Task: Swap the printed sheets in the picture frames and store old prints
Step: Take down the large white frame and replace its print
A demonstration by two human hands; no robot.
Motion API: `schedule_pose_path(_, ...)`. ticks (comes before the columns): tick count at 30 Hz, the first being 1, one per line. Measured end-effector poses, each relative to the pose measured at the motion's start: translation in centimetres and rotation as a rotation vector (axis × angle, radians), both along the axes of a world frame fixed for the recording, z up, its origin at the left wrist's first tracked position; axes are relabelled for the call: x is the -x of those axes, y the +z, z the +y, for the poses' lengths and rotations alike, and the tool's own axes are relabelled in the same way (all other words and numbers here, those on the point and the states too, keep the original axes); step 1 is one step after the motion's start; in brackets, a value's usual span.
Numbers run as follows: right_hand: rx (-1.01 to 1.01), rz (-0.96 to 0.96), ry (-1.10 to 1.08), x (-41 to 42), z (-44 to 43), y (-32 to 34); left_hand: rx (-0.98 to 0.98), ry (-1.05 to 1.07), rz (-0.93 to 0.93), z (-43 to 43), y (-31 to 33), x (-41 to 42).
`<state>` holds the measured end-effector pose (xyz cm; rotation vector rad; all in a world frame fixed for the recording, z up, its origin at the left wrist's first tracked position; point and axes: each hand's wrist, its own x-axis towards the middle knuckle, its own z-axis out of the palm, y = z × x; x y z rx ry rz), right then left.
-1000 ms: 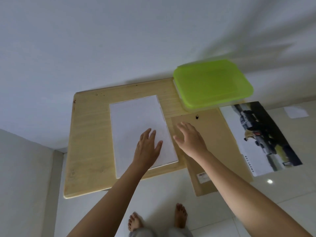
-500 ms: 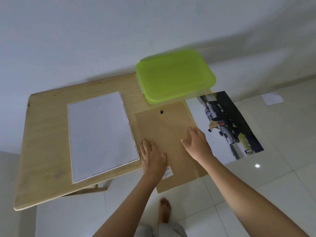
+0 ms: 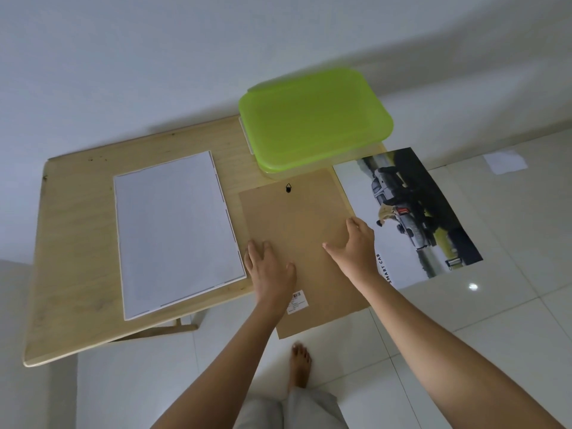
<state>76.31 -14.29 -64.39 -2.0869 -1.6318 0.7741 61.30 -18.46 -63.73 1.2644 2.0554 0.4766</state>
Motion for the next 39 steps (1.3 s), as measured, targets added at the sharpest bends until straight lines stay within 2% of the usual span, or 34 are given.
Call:
schedule_pose_path(11,-0.014,0.178,-0.206,0.4,-1.1,-0.2,-0.05,0.091,-0.133,0.1,-0.1,1.0)
schedule_pose_path(16,-0.068,0.162,-0.219,0.0,-2.0,0.7,-0.082,0.077,-0.158,-0.5,0.1,0.9)
schedule_pose_path(25,-0.133,0.169,-0.305,0.1,-4.4,3.6,-0.176,-0.027,-0.323,-1.5,2.2,2.2)
schedule_pose_path(34,-0.231,0.393,-0.346,7.5,-5.8,6.9,-0.319,-0.074,-0.375,-1.8,5.3,12.0)
schedule_pose_path(39,-0.222,0.517,-0.332,14.2,-5.8,6.4,-0.343,-0.036,-0.313,-2.8,6.1,19.6)
